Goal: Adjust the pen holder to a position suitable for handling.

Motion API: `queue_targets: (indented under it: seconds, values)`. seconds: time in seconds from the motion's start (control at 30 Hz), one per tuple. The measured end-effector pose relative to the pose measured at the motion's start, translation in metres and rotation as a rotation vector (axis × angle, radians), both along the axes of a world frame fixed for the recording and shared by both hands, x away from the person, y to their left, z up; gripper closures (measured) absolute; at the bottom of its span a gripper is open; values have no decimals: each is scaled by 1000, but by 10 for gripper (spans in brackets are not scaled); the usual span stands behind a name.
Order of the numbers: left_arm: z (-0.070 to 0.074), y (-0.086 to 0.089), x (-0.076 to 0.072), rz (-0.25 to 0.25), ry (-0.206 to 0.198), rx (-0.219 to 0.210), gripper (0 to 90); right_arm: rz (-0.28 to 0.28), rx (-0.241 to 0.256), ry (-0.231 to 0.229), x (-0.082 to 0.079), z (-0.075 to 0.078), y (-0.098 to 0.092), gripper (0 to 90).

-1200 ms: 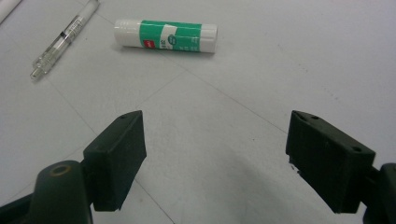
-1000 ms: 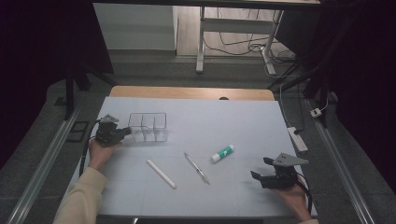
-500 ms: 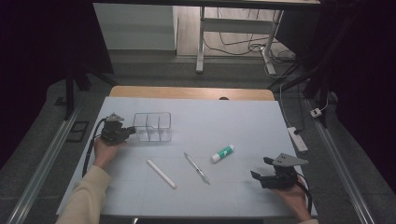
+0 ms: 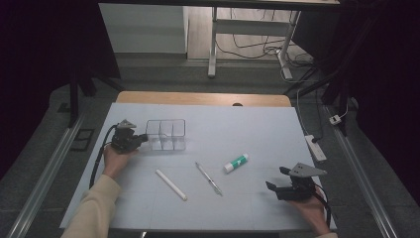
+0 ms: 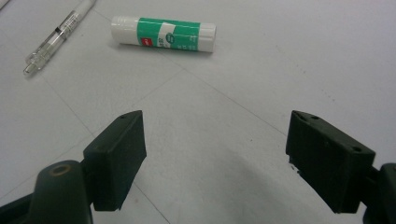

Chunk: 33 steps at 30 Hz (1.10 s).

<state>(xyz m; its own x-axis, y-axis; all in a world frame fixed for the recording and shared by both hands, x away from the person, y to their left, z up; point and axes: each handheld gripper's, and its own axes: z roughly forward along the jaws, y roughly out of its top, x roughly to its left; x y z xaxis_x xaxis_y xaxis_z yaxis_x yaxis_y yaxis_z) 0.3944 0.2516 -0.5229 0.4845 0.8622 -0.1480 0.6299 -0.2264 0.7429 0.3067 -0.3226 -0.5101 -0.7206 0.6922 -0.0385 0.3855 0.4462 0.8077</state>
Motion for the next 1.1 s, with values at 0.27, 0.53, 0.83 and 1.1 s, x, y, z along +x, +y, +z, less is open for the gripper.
queue_targets:
  seconds: [0.27, 0.53, 0.83, 1.1]
  values:
    - [0, -13, 3, -29, 2, 6, 889, -2, 4, -2, 0, 1, -1, 196]
    - [1, -23, 6, -45, 5, 10, 889, 2, -1, -1, 0, 0, 0, 205]
    - [3, -38, 9, -79, 11, 14, 889, 2, 0, -1, 0, 0, 0, 210]
    - [4, -48, 12, -98, 13, 11, 889, 3, 4, -2, 0, 0, 0, 210]
